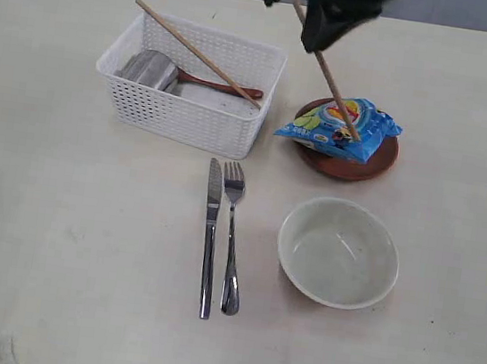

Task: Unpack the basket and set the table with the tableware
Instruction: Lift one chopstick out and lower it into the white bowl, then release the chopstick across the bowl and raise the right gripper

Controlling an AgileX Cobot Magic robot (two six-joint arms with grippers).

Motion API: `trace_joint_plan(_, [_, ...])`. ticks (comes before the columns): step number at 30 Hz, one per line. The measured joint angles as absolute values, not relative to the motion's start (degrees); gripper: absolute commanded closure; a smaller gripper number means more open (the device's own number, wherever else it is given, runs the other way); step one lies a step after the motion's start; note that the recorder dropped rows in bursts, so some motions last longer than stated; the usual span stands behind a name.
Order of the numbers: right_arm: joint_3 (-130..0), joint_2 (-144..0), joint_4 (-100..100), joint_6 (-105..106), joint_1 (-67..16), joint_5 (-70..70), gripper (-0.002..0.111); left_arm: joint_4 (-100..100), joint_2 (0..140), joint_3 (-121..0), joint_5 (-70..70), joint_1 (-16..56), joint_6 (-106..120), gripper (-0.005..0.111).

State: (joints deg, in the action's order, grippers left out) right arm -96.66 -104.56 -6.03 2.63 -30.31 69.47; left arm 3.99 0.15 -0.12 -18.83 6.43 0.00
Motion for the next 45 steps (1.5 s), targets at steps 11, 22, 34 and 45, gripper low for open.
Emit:
trace_joint_plan(11, [-64.4, -89.0, -15.6, -0.4, -29.9, 65.2, 0.109, 4.0, 0.2, -0.1, -18.8, 6.4, 0.0, 0.107])
trace_joint_plan(22, [-47.5, -83.9, -20.4, -5.7, -29.9, 48.9, 0.109, 4.0, 0.2, -0.1, -18.8, 6.4, 0.0, 0.107])
trace_joint_plan(34, [-41.9, -83.8, -21.8, -6.3, -29.9, 43.3, 0.109, 4.0, 0.2, -0.1, -18.8, 6.4, 0.0, 0.107])
trace_joint_plan(45, [-41.9, -86.1, -22.8, -5.6, -29.9, 41.5, 0.109, 4.0, 0.2, -0.1, -18.8, 6.4, 0.0, 0.107])
